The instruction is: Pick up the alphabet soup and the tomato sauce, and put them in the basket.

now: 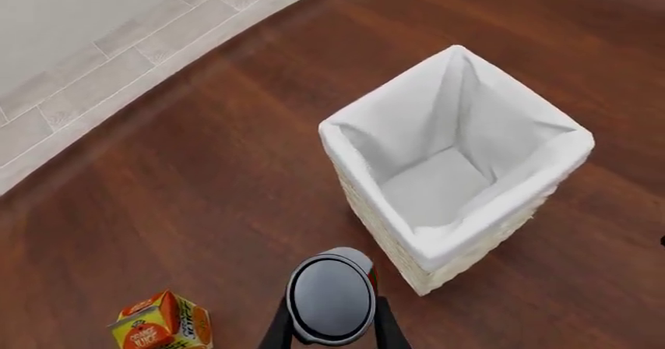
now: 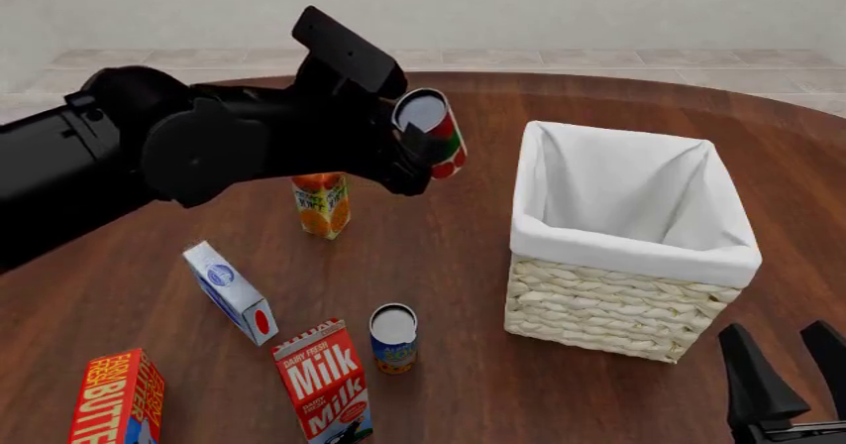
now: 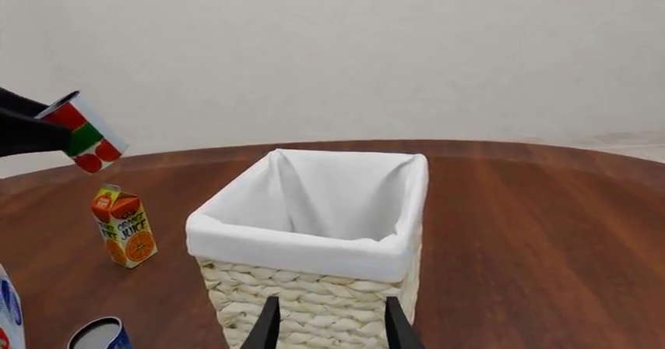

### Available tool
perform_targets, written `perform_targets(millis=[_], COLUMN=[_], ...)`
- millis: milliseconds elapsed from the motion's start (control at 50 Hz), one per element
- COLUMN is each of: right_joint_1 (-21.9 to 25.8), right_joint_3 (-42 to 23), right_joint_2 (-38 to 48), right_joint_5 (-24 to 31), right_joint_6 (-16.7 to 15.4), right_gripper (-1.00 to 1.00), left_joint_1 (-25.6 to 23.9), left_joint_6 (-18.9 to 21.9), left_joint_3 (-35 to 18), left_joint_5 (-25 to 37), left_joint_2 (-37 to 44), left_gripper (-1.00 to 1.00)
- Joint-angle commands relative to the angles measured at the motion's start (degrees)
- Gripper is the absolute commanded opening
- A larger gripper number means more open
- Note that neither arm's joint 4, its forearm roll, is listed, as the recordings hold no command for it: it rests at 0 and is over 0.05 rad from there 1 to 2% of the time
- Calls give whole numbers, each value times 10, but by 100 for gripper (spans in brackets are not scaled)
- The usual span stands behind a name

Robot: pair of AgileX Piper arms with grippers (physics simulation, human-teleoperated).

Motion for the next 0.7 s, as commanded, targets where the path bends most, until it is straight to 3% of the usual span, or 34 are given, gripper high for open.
perform_targets(millis=[20,700], right_joint_1=[2,5], right_joint_3=[0,-1], right_joint_2=[0,0], right_joint_5=[0,-2], right_joint_6=[0,6], right_gripper=[100,100], left_joint_1=[-20,-58], left_joint_6=[9,14], left_joint_3=[-16,-67], left_joint_5=[-6,-22], left_joint_2=[9,61], left_gripper=[-100,-100])
